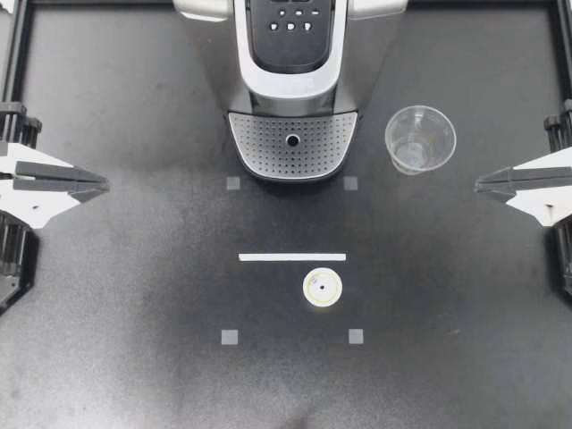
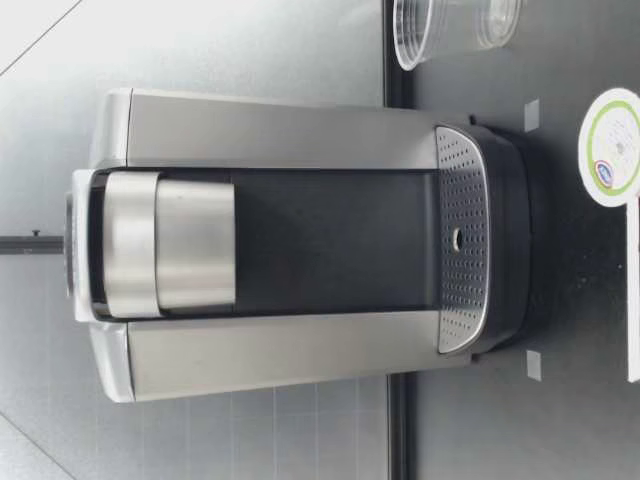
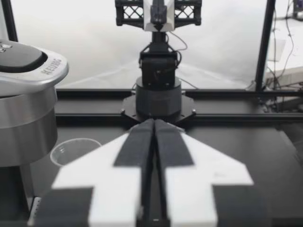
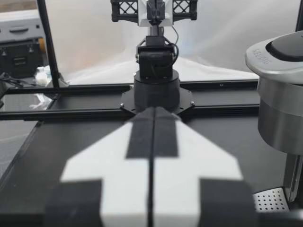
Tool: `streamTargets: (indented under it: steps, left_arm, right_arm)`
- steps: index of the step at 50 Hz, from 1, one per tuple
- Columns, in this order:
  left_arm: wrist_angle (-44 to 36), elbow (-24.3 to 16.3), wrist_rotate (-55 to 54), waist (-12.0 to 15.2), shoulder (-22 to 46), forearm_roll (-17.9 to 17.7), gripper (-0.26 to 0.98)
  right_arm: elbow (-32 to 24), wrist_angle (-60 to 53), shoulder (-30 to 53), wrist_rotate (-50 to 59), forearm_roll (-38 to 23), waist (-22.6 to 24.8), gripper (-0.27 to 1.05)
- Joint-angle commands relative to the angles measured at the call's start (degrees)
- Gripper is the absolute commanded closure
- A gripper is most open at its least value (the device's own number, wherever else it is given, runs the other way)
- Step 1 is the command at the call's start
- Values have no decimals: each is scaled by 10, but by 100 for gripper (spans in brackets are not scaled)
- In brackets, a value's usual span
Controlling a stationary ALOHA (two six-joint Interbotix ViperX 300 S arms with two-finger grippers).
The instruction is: Place the coffee capsule inside the capsule container, then place the cup onto the center of the cup tray, then push the 'Hot Water' and 'Travel Mug' buttons.
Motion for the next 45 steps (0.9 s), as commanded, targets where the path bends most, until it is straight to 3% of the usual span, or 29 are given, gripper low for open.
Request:
streamTargets:
  steps: [1, 8, 20, 35, 45]
  left_arm:
    - [-5, -9, -2, 6, 7, 2, 51]
    - [-5, -20, -1, 6, 12, 2, 60]
    - [16, -46, -5, 6, 94, 2, 60]
    - [158, -143, -9, 6, 238, 2, 60]
    - [202, -186, -4, -8, 330, 2, 60]
  right_arm:
    - [-4, -4, 4, 0, -1, -4, 60]
    - [-5, -22, 9, -2, -1, -4, 70]
    - [-10, -26, 71, 13, -1, -4, 70]
    - [-24, -25, 192, 70, -1, -4, 70]
    - [-38, -25, 264, 69, -12, 14, 70]
